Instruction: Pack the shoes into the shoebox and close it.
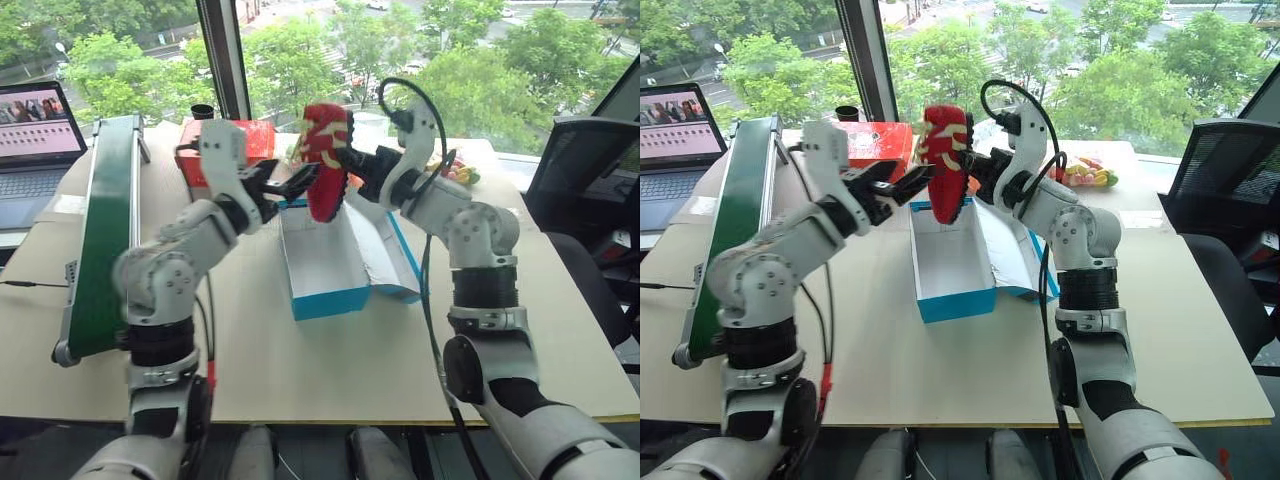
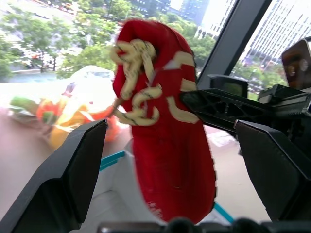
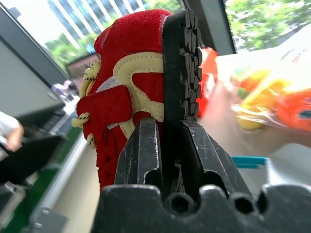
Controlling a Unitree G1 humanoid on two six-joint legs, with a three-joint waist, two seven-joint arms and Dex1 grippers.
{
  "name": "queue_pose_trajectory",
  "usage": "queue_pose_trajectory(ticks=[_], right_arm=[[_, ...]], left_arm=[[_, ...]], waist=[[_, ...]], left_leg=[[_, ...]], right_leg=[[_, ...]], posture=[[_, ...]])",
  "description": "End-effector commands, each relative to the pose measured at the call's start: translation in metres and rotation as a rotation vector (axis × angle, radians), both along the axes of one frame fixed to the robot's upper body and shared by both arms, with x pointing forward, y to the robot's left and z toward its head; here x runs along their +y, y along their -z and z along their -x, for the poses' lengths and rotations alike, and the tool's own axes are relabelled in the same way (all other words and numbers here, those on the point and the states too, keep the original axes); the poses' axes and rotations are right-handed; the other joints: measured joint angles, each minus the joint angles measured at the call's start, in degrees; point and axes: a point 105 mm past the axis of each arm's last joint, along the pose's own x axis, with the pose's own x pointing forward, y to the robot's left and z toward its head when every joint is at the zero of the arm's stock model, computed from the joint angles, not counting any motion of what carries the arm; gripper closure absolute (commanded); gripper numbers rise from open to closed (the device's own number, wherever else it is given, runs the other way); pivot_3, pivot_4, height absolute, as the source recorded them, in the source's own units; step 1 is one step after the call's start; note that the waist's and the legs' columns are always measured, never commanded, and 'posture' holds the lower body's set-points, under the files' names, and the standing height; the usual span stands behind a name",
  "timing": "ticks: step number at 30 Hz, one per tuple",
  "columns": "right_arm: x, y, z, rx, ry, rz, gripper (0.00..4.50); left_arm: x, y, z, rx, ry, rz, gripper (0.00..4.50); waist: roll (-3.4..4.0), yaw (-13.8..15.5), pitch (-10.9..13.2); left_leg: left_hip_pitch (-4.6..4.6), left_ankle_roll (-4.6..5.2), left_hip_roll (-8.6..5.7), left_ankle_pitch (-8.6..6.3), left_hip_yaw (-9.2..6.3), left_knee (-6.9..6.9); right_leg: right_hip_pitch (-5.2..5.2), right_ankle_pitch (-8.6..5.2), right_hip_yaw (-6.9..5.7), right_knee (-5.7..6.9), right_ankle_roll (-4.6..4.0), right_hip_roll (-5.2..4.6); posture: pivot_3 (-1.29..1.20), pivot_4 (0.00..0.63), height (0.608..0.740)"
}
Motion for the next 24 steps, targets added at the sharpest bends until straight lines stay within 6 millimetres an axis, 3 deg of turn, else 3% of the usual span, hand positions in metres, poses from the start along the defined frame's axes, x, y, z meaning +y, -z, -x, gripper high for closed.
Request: queue_pose_trajectory(ticks=[1,4,6,12,16,21,24], right_arm=[[-0.003,-0.009,-0.006,-0.071,0.014,-0.002,4.29],[-0.009,0.000,-0.009,-0.067,0.039,0.034,4.29],[-0.014,0.002,-0.011,-0.073,0.056,0.052,3.30],[-0.012,-0.002,-0.012,-0.104,0.060,0.042,1.38],[-0.007,-0.032,-0.016,-0.221,0.062,-0.002,0.03],[0.010,-0.090,-0.008,-0.442,-0.016,-0.113,0.03],[0.021,-0.113,0.011,-0.591,-0.173,-0.150,0.03]], left_arm=[[-0.002,-0.009,0.004,-0.051,0.000,-0.043,0.00],[-0.004,-0.010,0.002,-0.054,0.004,-0.055,0.00],[-0.007,-0.011,0.002,-0.061,0.012,-0.070,0.00],[-0.010,-0.016,0.002,-0.076,0.034,-0.078,0.00],[-0.005,-0.016,0.000,-0.073,0.011,-0.097,0.00],[0.025,-0.008,-0.012,-0.045,-0.157,-0.189,0.00],[0.070,0.007,-0.018,-0.030,-0.395,-0.327,0.00]], waist=[[0.00,-0.12,0.00],[0.00,-0.27,0.00],[0.00,-0.27,0.00],[0.00,-0.28,0.00],[0.00,-0.29,0.00],[0.00,-0.57,0.00],[0.01,-0.76,0.00]], left_leg=[[0.00,0.00,0.00,0.00,0.00,0.00],[0.00,0.00,0.00,0.00,0.00,0.00],[0.00,0.00,0.00,0.00,-0.01,0.00],[0.00,0.00,-0.01,0.00,-0.01,0.00],[0.00,0.00,-0.01,0.00,-0.01,0.00],[0.01,0.00,0.00,0.00,-0.01,0.00],[0.04,0.00,0.00,0.00,-0.01,-0.04]], right_leg=[[-0.01,0.00,0.00,0.00,0.00,0.00],[0.00,0.00,0.00,0.00,0.00,0.00],[0.00,0.00,0.00,0.00,0.00,0.00],[0.00,0.00,0.00,0.00,0.00,0.00],[0.00,0.00,0.00,0.00,0.00,0.00],[-0.02,0.00,0.00,0.02,0.00,0.00],[-0.02,0.00,0.00,0.02,0.00,0.01]], posture=[[0.00,0.150,0.739],[0.00,0.150,0.739],[0.00,0.150,0.739],[0.00,0.150,0.739],[0.00,0.150,0.739],[0.00,0.150,0.739],[0.00,0.150,0.739]])
